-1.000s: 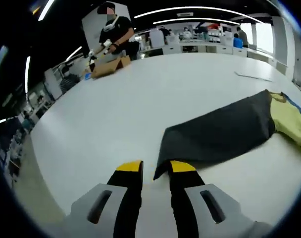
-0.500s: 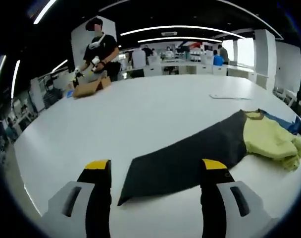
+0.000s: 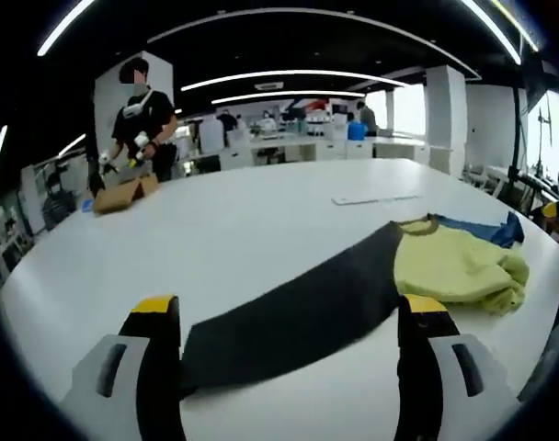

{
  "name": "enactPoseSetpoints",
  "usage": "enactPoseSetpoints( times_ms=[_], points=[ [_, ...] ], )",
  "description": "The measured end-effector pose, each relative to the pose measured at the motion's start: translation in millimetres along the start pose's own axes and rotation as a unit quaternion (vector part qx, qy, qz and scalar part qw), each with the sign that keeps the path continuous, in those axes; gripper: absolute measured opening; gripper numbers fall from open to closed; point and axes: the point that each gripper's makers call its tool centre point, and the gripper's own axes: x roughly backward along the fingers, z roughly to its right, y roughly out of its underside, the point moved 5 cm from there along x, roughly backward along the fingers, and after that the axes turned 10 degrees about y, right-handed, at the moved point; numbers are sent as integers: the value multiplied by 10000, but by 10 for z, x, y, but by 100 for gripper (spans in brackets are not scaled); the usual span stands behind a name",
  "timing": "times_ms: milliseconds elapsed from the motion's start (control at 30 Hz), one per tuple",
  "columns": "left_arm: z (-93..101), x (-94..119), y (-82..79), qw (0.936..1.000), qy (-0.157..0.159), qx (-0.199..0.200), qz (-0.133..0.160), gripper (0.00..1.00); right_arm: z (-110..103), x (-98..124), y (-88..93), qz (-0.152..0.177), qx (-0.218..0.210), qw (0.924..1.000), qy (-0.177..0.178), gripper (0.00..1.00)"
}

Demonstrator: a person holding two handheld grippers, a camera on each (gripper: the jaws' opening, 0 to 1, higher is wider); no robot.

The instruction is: Fold the garment on the visible template until the final outline fits inside the template.

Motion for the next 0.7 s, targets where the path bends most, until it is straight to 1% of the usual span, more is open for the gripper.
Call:
enactPoseSetpoints(
  times_ms=[33,100,133,267,300,333,400,467,533,700],
  points=[
    [16,-1,1,10000,39,-17,-4,99,12,2,5,6,-78,10000,15,87],
    [67,0,-7,9998,181,-26,13,99,51,5,23,5,-149,9999,81,86],
    [104,4,-22,9996,272,-52,49,99,66,7,32,9,-145,9998,113,85],
    [181,13,-49,9991,410,-115,60,99,157,-9,116,-108,-18,9994,328,81],
    [202,15,-58,9989,445,-115,68,99,186,-15,148,-179,58,9990,404,78],
    [221,17,-66,9988,473,-118,79,99,221,-22,194,-296,220,9981,485,75],
    [257,22,-85,9985,521,-125,99,99,278,-48,260,-403,364,9965,632,71],
    [305,29,-114,9981,576,-136,152,99,331,-70,308,-454,405,9952,771,67],
    [361,33,-131,9975,661,-157,183,99,401,-91,338,-452,445,9937,927,59],
    [465,38,-126,9965,798,-208,135,99,513,-140,396,-487,432,9908,1188,45]
  ],
)
